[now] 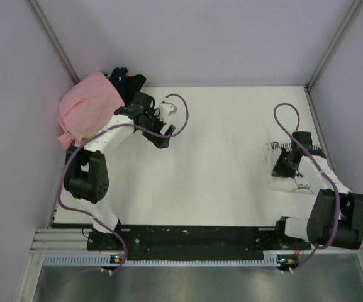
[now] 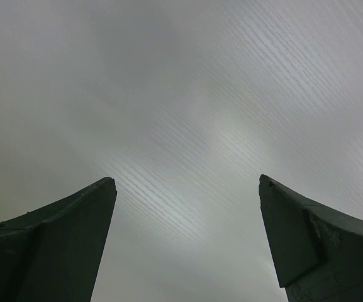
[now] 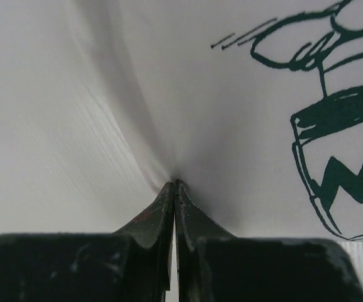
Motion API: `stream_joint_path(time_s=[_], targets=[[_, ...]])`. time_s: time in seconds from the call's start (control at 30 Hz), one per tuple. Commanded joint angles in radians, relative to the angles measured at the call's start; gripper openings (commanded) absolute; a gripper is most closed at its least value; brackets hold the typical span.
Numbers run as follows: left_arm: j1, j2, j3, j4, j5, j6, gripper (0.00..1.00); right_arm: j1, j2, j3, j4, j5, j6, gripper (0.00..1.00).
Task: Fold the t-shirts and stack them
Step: Smooth out wrinkles on the folded tshirt
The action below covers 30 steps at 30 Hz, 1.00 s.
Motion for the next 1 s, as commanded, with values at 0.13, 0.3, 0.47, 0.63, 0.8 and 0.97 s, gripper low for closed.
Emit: stream_joint_path(time_s=[0.13, 0.3, 0.47, 0.63, 0.8, 0.97], targets=[[-0.003, -0.002, 0.002, -0.001, 0.014, 0.019, 0.99, -0.032, 0.083, -0.046, 0.055, -0.040, 0.038, 0.00], [-0.003, -0.008, -0.003, -0.004, 0.008, 0.022, 0.99, -0.032, 0.111, -0.010, 0.053, -0.072, 0.006, 0.00], [0.000, -0.068, -0.048, -0.001, -0.023, 0.048, 0.99, -0.003, -0.119, 0.060, 0.037, 0.056, -0.050, 0.35], [0.043, -0.276, -0.237, 0.250, -0.035, -0.039, 0.99, 0.124, -0.244, 0.167, 0.122, 0.155, -0.240, 0.99], [0.122, -0.468, -0.490, 0.588, -0.070, -0.203, 0.99, 0.180, -0.378, 0.018, 0.441, 0.093, -0.253, 0.99], [0.228, -0.646, -0.758, 0.895, -0.146, -0.338, 0.99, 0.258, -0.500, -0.252, 0.791, -0.061, -0.221, 0.99]])
